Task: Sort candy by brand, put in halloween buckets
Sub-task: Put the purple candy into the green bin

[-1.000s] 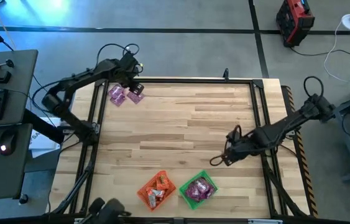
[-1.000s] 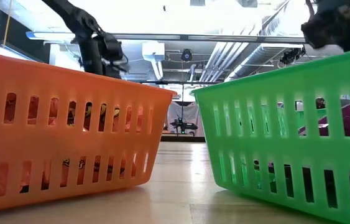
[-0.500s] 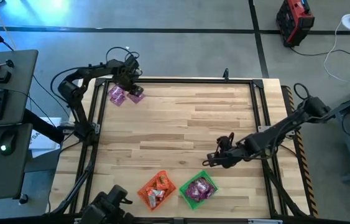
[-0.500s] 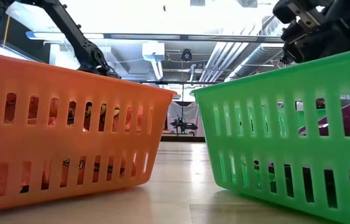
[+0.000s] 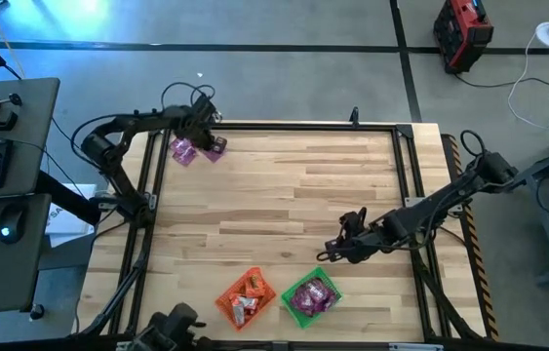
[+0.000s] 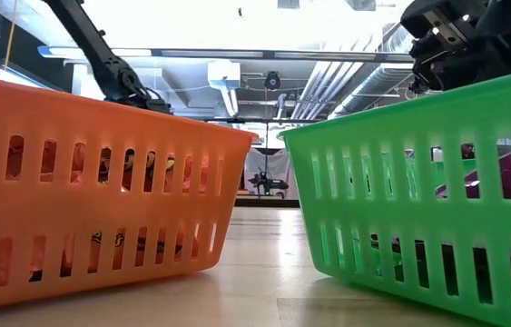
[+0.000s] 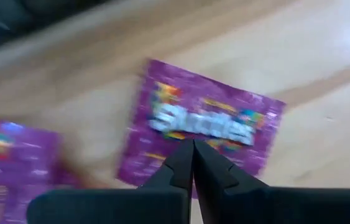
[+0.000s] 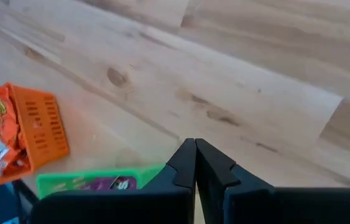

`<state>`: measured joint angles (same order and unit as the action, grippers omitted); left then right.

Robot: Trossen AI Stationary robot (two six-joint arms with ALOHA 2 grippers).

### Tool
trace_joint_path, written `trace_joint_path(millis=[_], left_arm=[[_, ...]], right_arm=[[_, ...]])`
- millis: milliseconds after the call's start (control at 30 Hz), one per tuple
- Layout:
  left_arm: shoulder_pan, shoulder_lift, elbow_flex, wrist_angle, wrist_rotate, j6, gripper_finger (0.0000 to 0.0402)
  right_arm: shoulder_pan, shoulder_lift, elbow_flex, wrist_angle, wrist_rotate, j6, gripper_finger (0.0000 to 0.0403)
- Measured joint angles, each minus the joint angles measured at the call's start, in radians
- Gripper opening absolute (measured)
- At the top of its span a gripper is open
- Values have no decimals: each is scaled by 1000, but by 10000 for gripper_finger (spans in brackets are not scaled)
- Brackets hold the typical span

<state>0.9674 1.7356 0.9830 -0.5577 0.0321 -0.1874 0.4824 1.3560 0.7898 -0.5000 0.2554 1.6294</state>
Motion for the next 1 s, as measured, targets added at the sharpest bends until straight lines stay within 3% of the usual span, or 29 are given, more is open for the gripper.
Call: trace_joint_path(millis=[267,733,1000], left_arm=[[-62,-121,-155,250,-52,-140,0],[-80,-119,-231,367,-98,-155,0],[-168,-120,-228,249,-74,-178,0]], right_arm=[[-26,0,0,-5,31,-32,0],[-58,0,0,5,10,-105,0],[-57,0,0,34,8,-121,0]])
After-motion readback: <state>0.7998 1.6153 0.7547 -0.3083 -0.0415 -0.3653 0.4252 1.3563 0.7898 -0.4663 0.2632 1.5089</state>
